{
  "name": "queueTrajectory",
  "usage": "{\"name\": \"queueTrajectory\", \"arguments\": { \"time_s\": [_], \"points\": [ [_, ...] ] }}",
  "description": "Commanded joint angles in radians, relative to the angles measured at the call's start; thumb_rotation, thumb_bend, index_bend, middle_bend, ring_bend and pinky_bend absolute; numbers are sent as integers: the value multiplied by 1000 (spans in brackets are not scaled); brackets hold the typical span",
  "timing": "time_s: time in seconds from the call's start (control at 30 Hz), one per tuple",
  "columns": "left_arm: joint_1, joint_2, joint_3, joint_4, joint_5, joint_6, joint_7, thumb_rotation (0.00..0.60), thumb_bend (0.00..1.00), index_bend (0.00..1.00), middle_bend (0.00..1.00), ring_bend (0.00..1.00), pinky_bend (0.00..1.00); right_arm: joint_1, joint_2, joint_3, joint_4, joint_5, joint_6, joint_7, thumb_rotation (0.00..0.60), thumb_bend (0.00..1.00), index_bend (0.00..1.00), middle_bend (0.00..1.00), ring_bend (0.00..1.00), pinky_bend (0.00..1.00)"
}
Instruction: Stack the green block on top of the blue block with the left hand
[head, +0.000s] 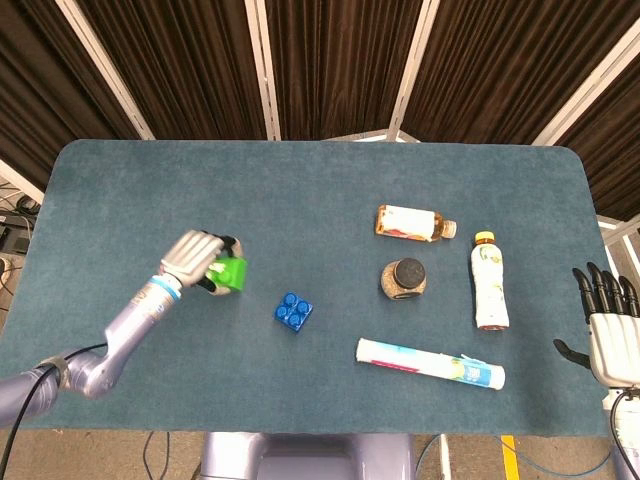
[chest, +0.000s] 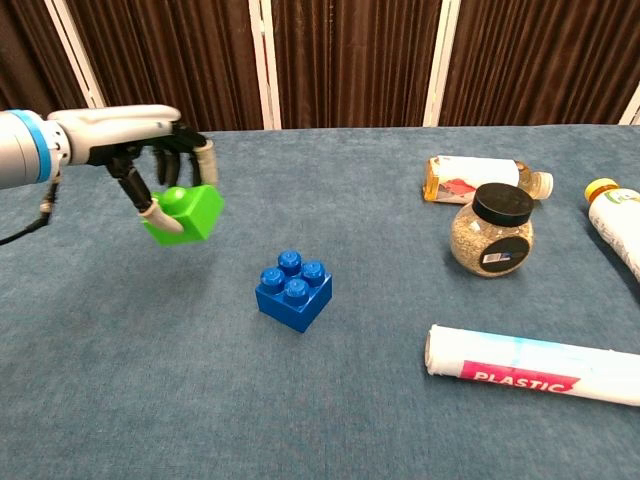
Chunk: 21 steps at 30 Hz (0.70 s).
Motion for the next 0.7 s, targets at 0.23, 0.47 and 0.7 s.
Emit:
{"name": "queueTrajectory", "arguments": {
  "time_s": [0.23,0.47,0.7],
  "points": [
    [-84,-39,37,-98,16,-12,218,600,23,457,522,464,410,-4,7,2,-2,4,5,9,600,0,0,0,0,0],
    [-133,-86,37,-90,-22,-25,300,600,23,477,521,463,409,-12,14,4,-1,10,14,18,600,0,0,0,0,0],
    [-177,-99,46,-75,-3,-39,327,600,24,481,521,461,408,-14,15,9,-4,19,18,11,600,0,0,0,0,0]
  ]
}}
